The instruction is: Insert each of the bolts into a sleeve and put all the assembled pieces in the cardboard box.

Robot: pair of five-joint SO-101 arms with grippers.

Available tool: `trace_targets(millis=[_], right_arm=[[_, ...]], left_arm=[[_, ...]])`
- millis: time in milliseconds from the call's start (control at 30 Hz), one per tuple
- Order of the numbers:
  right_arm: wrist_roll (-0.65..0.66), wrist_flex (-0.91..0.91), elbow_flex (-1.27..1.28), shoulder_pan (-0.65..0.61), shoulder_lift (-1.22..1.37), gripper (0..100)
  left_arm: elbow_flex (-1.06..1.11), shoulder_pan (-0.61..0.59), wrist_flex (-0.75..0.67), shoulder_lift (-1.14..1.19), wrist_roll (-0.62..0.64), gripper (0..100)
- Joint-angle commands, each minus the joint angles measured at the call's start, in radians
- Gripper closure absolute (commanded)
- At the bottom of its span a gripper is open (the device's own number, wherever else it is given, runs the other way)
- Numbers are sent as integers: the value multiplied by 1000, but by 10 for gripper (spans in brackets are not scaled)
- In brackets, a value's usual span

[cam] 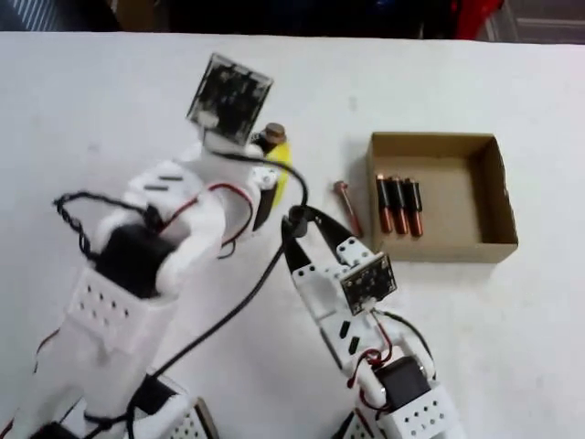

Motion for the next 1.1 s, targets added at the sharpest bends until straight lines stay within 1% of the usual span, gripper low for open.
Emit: trace_targets(millis=[0,67,100,300,433,500,633,1067], right_arm=[[-5,4,9,-2,-5,981],[-5,4,9,-2,-5,981],[-5,4,9,-2,-5,981],[-5,5,9,-2,-4,981],[-5,5,9,-2,-4,981],[-5,5,9,-2,-4,981],[-5,5,9,-2,-4,981],[-5,5,9,-2,-4,981]], left_arm=[[95,12,-150,-119,80,979],[181,12,-232,-163,173,978],[218,12,-267,-186,195,978],[404,13,-471,-311,190,978],[517,67,-563,-390,187,977],[557,97,-582,-421,186,977],[601,131,-580,-453,109,977],[615,128,-582,-467,106,977]])
